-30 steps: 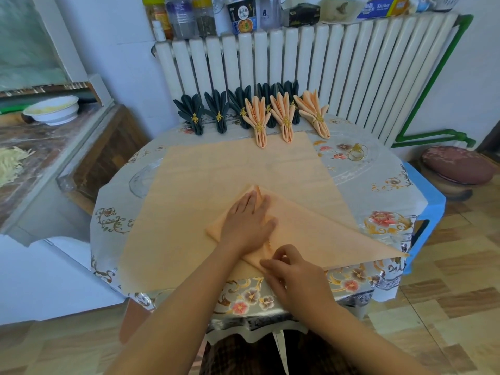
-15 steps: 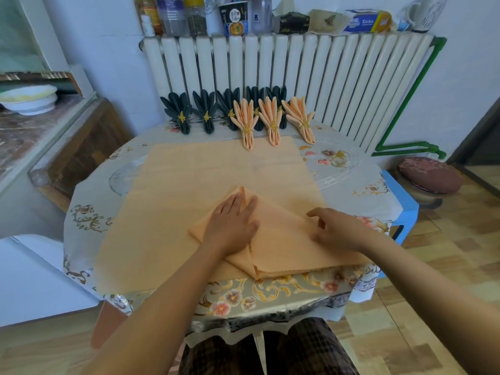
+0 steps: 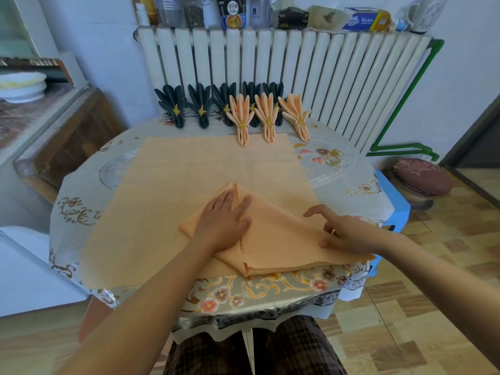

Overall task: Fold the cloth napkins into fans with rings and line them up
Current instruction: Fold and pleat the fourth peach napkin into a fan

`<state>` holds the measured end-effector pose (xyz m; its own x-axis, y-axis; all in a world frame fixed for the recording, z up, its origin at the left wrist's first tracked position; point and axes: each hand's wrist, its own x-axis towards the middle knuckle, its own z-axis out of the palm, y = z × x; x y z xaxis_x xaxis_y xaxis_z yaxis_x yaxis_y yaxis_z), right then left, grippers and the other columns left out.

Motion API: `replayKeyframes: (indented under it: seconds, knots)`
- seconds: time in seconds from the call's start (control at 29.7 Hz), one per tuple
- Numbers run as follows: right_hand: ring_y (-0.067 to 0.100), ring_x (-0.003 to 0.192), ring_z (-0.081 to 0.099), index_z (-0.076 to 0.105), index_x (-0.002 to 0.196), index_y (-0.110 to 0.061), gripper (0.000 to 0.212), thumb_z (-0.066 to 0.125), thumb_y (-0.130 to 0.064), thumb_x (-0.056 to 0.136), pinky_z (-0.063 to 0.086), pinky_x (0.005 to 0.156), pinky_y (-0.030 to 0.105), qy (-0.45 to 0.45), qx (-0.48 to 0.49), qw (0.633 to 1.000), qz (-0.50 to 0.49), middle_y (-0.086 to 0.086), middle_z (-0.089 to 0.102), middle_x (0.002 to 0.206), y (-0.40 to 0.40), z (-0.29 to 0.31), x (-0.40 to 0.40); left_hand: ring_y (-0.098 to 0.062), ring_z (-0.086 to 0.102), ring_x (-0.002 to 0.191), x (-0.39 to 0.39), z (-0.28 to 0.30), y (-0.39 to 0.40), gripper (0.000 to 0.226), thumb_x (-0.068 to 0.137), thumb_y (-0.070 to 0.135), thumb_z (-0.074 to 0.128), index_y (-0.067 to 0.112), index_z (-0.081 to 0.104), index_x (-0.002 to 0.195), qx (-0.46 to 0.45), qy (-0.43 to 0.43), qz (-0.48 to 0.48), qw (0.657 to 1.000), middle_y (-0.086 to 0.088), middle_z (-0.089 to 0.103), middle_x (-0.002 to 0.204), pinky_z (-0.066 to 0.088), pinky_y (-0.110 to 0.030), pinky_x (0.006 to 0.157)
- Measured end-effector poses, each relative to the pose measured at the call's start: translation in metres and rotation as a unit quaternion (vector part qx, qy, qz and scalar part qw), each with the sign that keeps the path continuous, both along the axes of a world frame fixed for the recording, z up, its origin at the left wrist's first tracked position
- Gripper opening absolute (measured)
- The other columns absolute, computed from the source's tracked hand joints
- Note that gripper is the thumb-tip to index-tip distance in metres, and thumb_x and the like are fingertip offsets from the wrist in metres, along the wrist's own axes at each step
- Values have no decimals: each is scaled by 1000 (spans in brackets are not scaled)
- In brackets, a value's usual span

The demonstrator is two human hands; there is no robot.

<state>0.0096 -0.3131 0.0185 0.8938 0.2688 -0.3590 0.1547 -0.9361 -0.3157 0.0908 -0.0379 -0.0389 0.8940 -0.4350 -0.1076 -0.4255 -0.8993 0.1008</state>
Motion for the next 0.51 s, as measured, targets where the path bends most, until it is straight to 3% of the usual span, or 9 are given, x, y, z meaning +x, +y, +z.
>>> replayKeyframes:
  seconds: [0.1, 0.17, 0.27, 0.34, 0.37, 0.44, 0.51]
  knots:
    - [7, 80, 60, 58, 107, -46, 30, 47, -20, 97, 46, 75, 20, 52, 112, 992, -21, -13, 63, 89, -11, 12, 0, -17, -8, 148, 0, 0, 1, 59, 99, 54, 18, 40, -5, 151, 2, -1, -1, 1000, -6, -9, 161, -3, -34, 118]
    - [23, 93, 64, 73, 95, -34, 32, 46, -16, 97, 50, 87, 32, 127, 197, 970, -62, -4, 68, 102, -16, 20, 6, -17, -8, 148, 0, -2, 0, 59, 99, 54, 18, 40, -6, 151, -2, -3, 1, 1000, -5, -8, 161, -2, -34, 118]
    - [33, 93, 66, 75, 98, -9, 25, 61, -22, 81, 54, 77, 35, 286, 353, 881, -131, 21, 67, 106, -17, 28, 24, -17, -8, 148, -2, -4, -1, 59, 99, 54, 18, 40, -5, 150, -4, -6, -3, 1000, -5, -8, 161, -2, -34, 118]
    - [31, 94, 68, 71, 98, 3, 41, 66, -25, 69, 54, 73, 33, 351, 422, 824, -141, 23, 67, 107, -13, 30, 41, -16, -9, 147, -1, -4, -2, 59, 99, 54, 18, 40, -5, 150, -6, -10, -2, 1000, -4, -9, 161, -2, -34, 117]
    - [28, 92, 68, 68, 99, 4, 38, 65, -22, 71, 54, 71, 31, 352, 432, 819, -137, 20, 68, 106, -6, 31, 49, -16, -9, 147, 0, -4, -1, 58, 98, 55, 19, 41, -4, 150, -8, -11, -1, 1000, -4, -9, 161, -2, -33, 117]
    - [22, 75, 68, 61, 92, 0, 19, 61, -15, 80, 50, 58, 22, 295, 387, 865, -125, 12, 71, 92, 11, 32, 60, -16, -9, 147, 0, -4, -2, 57, 98, 55, 19, 43, -2, 150, -11, -11, 0, 1000, -3, -8, 161, -3, -33, 117]
    - [18, 59, 53, 59, 81, -3, 24, 64, -25, 87, 36, 50, 18, 183, 274, 939, -99, 5, 62, 70, 31, 31, 69, -15, -9, 147, 0, -4, -2, 57, 98, 56, 19, 44, 0, 150, -12, -5, 5, 1000, -3, -9, 161, -3, -33, 117]
